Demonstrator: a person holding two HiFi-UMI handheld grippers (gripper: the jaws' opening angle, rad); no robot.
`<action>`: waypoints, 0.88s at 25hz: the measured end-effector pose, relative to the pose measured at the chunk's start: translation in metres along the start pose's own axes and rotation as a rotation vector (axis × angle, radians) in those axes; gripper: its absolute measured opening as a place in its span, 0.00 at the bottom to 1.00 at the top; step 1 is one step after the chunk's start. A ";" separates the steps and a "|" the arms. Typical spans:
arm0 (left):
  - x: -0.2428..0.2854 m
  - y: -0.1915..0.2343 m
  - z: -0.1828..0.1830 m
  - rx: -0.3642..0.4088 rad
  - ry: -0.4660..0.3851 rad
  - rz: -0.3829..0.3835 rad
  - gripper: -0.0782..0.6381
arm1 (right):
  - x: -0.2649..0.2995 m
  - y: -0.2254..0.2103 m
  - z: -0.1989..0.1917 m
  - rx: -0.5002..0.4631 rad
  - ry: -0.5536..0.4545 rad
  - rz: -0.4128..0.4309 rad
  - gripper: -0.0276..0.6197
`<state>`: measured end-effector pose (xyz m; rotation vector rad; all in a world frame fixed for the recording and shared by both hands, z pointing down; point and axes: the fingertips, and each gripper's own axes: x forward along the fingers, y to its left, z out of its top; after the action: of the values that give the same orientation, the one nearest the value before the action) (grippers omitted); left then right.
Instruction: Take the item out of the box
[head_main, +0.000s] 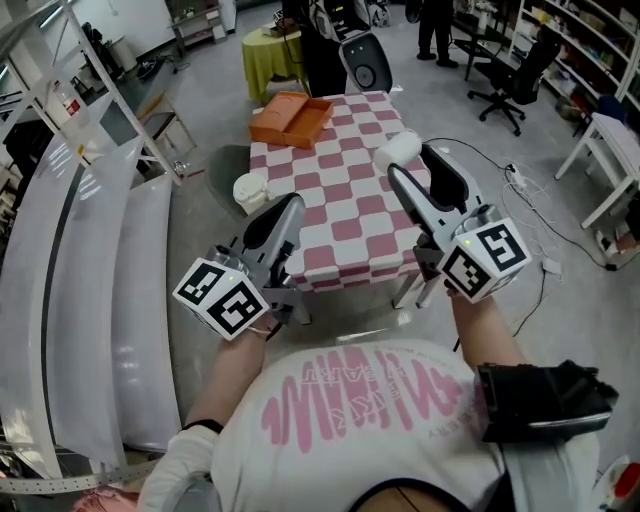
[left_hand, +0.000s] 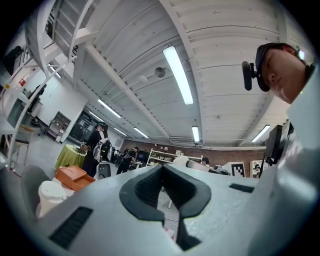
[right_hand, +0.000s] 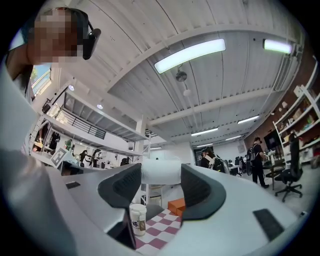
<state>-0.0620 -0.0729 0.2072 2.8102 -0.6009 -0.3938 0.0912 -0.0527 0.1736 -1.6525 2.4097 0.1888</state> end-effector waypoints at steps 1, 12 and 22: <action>-0.003 0.004 -0.001 -0.007 -0.003 0.013 0.12 | -0.003 0.001 -0.002 0.003 0.004 -0.012 0.43; -0.022 0.020 0.000 -0.028 -0.027 0.050 0.12 | -0.019 0.020 -0.023 0.003 0.046 -0.070 0.43; -0.032 0.023 0.001 -0.034 -0.020 0.033 0.12 | -0.018 0.031 -0.030 0.012 0.046 -0.083 0.43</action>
<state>-0.0984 -0.0801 0.2198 2.7638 -0.6381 -0.4226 0.0650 -0.0318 0.2065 -1.7662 2.3647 0.1241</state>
